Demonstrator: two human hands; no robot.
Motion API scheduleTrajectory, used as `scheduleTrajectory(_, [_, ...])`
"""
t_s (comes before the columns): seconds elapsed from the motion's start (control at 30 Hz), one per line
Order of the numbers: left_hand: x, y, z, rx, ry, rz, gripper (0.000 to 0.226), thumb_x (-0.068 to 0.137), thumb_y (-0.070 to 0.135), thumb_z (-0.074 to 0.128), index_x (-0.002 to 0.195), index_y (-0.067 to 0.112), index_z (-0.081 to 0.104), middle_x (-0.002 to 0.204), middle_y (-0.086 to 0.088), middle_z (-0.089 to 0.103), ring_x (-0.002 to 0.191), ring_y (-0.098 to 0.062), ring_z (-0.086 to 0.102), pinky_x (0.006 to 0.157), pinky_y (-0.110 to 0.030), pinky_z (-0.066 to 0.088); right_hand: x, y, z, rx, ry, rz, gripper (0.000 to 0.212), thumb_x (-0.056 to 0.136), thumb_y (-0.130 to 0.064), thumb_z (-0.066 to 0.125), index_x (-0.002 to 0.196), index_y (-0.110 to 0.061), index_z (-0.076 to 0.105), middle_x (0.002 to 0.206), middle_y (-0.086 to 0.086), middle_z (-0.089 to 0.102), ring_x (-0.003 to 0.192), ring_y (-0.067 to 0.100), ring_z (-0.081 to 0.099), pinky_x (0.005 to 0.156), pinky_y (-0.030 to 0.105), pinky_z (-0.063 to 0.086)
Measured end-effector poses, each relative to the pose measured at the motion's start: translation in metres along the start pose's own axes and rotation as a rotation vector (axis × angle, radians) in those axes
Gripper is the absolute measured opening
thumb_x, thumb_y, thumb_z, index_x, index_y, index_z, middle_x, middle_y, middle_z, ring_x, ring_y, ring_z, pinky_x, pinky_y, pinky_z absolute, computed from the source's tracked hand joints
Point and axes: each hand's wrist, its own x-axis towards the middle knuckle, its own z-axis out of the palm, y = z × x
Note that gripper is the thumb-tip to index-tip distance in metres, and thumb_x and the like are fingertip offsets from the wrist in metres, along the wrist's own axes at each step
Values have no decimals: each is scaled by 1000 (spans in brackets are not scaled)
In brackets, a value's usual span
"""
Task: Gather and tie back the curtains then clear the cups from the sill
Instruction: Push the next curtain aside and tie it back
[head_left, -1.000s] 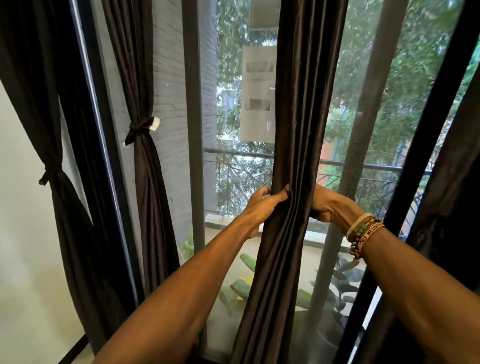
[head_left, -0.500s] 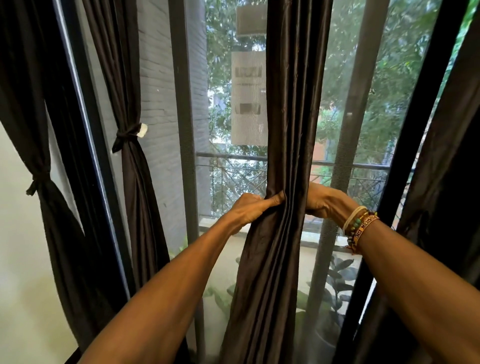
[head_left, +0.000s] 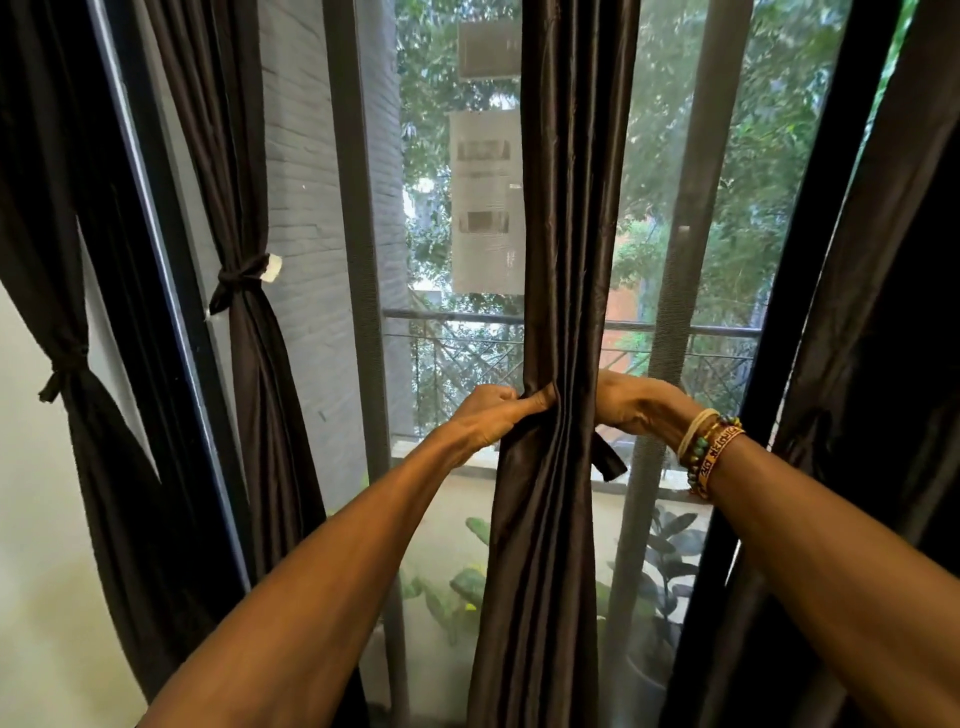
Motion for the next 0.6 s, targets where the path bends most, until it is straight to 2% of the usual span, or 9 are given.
scheduleTrajectory(0.07, [1, -2, 1, -25, -33, 13, 97, 34, 95, 67, 85, 13, 57, 91, -12, 65, 90, -24, 63, 88, -41, 49, -1, 0, 0, -2, -24, 5, 17, 100, -5, 51, 109, 1, 64, 108, 26, 66, 100, 43, 64, 93, 54, 53])
scheduleTrajectory(0.13, [-4, -1, 0, -49, -83, 18, 97, 42, 84, 72, 101, 8, 61, 105, -10, 70, 103, -25, 67, 94, -46, 52, -1, 4, 0, 36, -56, 26, 22, 100, -9, 54, 118, -1, 64, 120, 28, 64, 112, 47, 61, 100, 61, 47])
scheduleTrajectory(0.23, [-5, 0, -3, -85, -141, 6, 94, 53, 71, 77, 120, 9, 58, 110, -5, 71, 101, -19, 69, 89, -40, 57, -3, 5, 1, 137, -47, 77, 18, 97, -10, 57, 112, -6, 65, 122, 23, 65, 112, 40, 62, 105, 56, 45])
scheduleTrajectory(0.3, [-5, 1, -4, -71, -154, 22, 80, 65, 65, 79, 120, 12, 57, 111, -2, 68, 96, -14, 68, 79, -29, 57, -3, 5, 2, 193, -66, 92, 25, 94, -12, 61, 116, -2, 65, 122, 23, 66, 111, 39, 64, 101, 53, 50])
scheduleTrajectory(0.37, [-4, 2, -4, -28, -119, 64, 85, 55, 74, 77, 114, 17, 59, 112, 0, 65, 97, -10, 64, 75, -22, 51, 0, 7, 3, 210, -75, 90, 15, 95, -12, 60, 106, -6, 68, 105, 15, 73, 92, 28, 71, 89, 42, 58])
scheduleTrajectory(0.4, [-2, 0, -4, 4, -101, 78, 91, 46, 80, 76, 111, 19, 60, 113, 1, 65, 99, -11, 63, 77, -21, 49, 0, 7, 4, 217, -70, 79, 13, 96, -11, 58, 102, -9, 69, 100, 11, 74, 88, 25, 72, 86, 38, 59])
scheduleTrajectory(0.43, [-2, 0, -4, 29, -86, 89, 92, 44, 81, 76, 110, 20, 61, 114, 0, 65, 102, -13, 63, 79, -22, 48, -1, 7, 4, 213, -61, 76, 14, 96, -10, 57, 103, -7, 69, 103, 13, 74, 92, 28, 71, 89, 40, 58])
scheduleTrajectory(0.5, [-2, -1, -4, 39, -82, 101, 78, 53, 71, 80, 109, 18, 64, 108, 2, 68, 100, -15, 65, 81, -23, 50, -2, 8, 7, 225, -41, 80, 23, 95, -14, 60, 113, -1, 66, 118, 22, 68, 109, 40, 65, 100, 50, 51])
scheduleTrajectory(0.6, [-4, 0, -5, -36, -117, 61, 52, 71, 34, 87, 111, 10, 65, 100, 2, 70, 95, -17, 67, 81, -22, 55, 0, 13, 8, 278, -36, 55, 20, 100, -15, 52, 111, -7, 66, 123, 20, 66, 114, 40, 62, 104, 53, 47])
